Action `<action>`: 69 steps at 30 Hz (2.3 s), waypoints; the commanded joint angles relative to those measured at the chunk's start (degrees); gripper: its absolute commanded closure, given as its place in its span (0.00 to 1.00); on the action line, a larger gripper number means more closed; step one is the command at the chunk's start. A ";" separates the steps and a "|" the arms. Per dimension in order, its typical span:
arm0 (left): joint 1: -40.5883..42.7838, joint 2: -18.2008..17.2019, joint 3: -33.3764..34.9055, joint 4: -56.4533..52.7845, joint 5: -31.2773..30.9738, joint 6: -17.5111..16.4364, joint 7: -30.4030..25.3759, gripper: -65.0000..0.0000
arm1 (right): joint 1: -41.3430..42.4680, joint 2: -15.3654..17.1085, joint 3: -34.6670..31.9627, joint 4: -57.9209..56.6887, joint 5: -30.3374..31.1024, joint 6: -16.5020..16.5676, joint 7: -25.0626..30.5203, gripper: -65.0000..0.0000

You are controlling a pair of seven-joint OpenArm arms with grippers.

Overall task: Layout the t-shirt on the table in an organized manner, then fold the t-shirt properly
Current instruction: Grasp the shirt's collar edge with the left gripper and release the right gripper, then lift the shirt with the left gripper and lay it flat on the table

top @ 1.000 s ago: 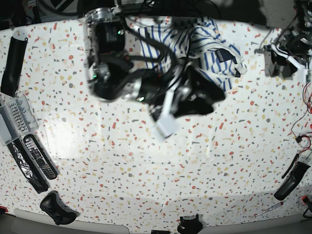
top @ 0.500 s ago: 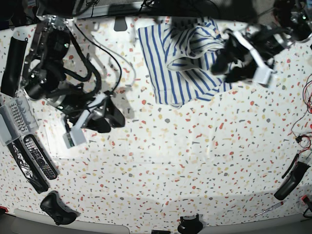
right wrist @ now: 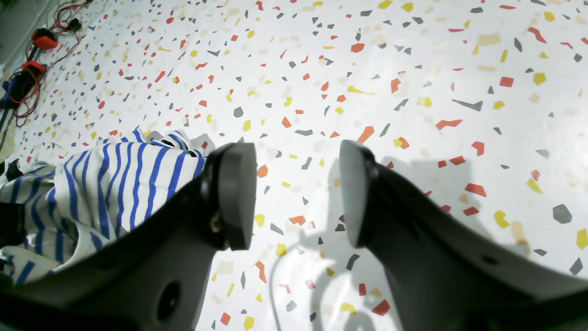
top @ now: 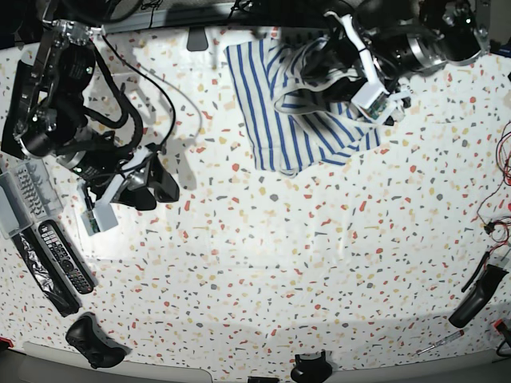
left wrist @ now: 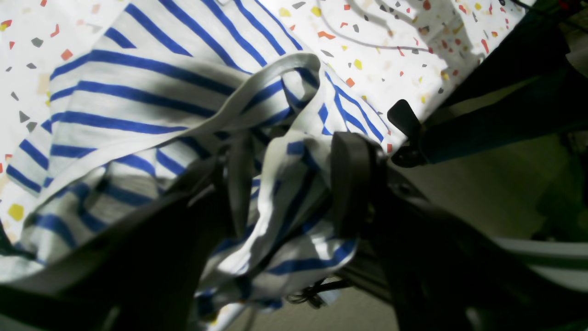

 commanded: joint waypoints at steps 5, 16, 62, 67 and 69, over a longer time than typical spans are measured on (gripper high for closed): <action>0.07 -0.35 0.04 1.14 0.57 -0.33 2.86 1.00 | 0.90 0.74 0.35 0.87 1.44 0.15 1.51 0.57; 2.01 -8.41 -0.63 1.14 1.38 -0.26 7.19 1.00 | 0.90 0.72 0.26 0.87 1.44 0.15 1.51 0.57; -25.07 5.68 2.25 -33.05 30.27 9.20 -22.69 1.00 | 0.87 0.63 0.20 0.87 7.21 0.22 -0.96 0.57; -28.74 4.70 -0.92 -32.61 31.56 10.27 -19.80 0.88 | 0.90 0.59 0.17 0.87 7.28 0.24 -0.96 0.57; -29.07 3.72 -1.22 -31.06 29.29 10.27 -18.95 0.75 | 0.90 0.59 0.17 0.87 7.28 0.24 -0.96 0.57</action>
